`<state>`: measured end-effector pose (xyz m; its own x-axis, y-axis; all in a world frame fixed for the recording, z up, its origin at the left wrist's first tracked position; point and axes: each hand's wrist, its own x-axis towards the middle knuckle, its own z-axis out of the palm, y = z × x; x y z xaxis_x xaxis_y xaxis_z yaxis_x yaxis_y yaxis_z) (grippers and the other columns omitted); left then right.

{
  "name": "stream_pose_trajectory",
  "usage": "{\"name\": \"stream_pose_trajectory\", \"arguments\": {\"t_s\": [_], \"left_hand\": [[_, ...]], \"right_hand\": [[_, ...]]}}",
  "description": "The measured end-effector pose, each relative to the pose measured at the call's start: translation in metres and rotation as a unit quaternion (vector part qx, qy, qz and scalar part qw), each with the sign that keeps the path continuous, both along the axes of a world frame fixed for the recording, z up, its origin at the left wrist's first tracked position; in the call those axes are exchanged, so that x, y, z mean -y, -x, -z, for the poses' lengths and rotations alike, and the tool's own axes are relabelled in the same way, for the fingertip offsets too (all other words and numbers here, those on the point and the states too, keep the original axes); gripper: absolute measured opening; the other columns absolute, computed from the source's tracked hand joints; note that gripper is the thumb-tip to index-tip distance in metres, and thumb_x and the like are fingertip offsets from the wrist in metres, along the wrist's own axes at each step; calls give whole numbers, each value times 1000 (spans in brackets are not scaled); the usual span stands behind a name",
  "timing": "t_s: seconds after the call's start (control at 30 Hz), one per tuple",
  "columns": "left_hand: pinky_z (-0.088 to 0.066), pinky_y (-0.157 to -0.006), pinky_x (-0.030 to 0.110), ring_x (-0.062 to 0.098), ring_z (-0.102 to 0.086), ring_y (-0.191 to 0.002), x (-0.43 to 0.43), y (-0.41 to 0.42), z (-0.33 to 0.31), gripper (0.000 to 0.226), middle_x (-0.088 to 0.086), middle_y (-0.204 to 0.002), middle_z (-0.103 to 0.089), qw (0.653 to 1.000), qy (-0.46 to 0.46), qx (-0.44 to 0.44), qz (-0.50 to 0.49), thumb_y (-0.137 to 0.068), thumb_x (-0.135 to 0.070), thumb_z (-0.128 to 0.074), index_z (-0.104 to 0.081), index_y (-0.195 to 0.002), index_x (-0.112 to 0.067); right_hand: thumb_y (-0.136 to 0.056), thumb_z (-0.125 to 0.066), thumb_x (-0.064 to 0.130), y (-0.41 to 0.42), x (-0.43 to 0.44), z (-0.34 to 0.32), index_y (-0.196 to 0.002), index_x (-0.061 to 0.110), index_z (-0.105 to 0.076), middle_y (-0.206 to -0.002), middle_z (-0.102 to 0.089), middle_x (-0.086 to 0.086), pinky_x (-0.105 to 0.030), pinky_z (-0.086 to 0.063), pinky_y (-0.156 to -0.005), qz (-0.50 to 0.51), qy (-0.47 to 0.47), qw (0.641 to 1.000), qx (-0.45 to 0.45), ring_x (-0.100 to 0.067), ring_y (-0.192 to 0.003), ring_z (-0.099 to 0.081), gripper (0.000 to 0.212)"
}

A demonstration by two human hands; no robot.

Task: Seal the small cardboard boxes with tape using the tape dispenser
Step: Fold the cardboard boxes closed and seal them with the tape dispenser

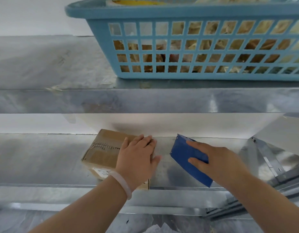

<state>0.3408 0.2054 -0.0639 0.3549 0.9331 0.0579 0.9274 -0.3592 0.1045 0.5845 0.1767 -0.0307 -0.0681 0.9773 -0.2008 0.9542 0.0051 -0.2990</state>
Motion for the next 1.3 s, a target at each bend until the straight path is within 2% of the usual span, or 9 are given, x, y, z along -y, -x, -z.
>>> {"name": "stream_pose_trajectory", "arguments": {"t_s": [0.07, 0.3, 0.53, 0.67, 0.8, 0.87, 0.97, 1.1, 1.3], "left_hand": [[-26, -113, 45, 13, -34, -137, 4, -4, 2, 52, -13, -147, -38, 1000, -3, 0, -22, -95, -51, -34, -38, -143, -33], [-12, -116, 51, 20, -21, -140, -7, -18, 4, 57, -5, -140, -30, 997, 45, -8, -60, -91, -37, -45, -27, -144, -31], [3, -118, 54, 16, 5, -149, -15, -7, 5, 49, -9, -156, -16, 996, 81, -20, 16, -99, -27, -35, -20, -145, -34], [7, -120, 44, 9, 5, -148, -17, 22, 5, 54, -18, -159, -11, 991, 54, -41, 115, -99, -40, -36, -17, -149, -39], [-5, -118, 42, 12, -15, -147, -8, 48, 13, 58, -13, -157, -25, 983, 12, -53, 176, -93, -42, -40, -25, -149, -38], [-18, -118, 46, 15, -24, -145, 4, 52, 14, 59, -8, -156, -28, 985, -21, -57, 163, -92, -44, -40, -26, -149, -36], [-29, -114, 50, 19, -30, -143, 26, 54, 8, 68, -3, -155, -32, 997, -51, 5, 63, -88, -54, -41, -26, -150, -30], [-17, -116, 45, 21, -24, -145, 46, 65, 17, 86, -1, -158, -25, 994, -35, 78, -74, -82, -69, -38, -21, -153, -23], [-6, -120, 36, 6, 3, -146, 41, 87, 19, 85, -17, -157, -4, 971, 0, 202, -128, -83, -76, -7, -10, -153, -28]], "right_hand": [[-91, -45, 61, 0, 6, 7, -139, 62, -24, -73, -54, 15, -21, -51, -67, 4, -2, 1000, -17, -7, -69, -57, 52], [-89, -51, 58, -8, 18, 35, -134, 67, -10, -89, -67, 13, -21, -54, -62, 36, -10, 995, -90, -7, -69, -63, 62], [-87, -57, 57, -16, 7, 54, -140, 48, -36, -101, -67, 10, -27, -57, -67, 92, 4, 988, -128, -10, -79, -65, 57], [-94, -43, 58, -19, -5, 53, -147, 47, -21, -97, -68, 7, -26, -53, -65, 79, -12, 997, -7, -14, -73, -61, 59], [-99, -25, 58, -18, -14, 70, -152, 40, 0, -103, -67, 10, -23, -47, -61, -12, -40, 986, 162, -12, -74, -60, 61], [-99, -32, 56, -20, -16, 87, -153, 37, -7, -97, -68, 11, -23, -41, -52, -24, -51, 981, 186, -12, -69, -61, 63], [-84, -68, 47, -16, -8, 103, -146, 24, -42, -67, -63, 9, -20, -23, -38, -35, -108, 982, 149, -11, -44, -38, 71], [-88, -59, 49, -14, -3, 115, -150, 22, -34, -90, -64, 5, -31, -52, -72, -59, -155, 976, 139, -15, -76, -60, 73], [-83, -64, 47, -3, -1, 93, -139, 14, -51, -114, -61, -9, -51, -45, -102, -3, -186, 969, 161, -30, -103, -59, 66]]}}
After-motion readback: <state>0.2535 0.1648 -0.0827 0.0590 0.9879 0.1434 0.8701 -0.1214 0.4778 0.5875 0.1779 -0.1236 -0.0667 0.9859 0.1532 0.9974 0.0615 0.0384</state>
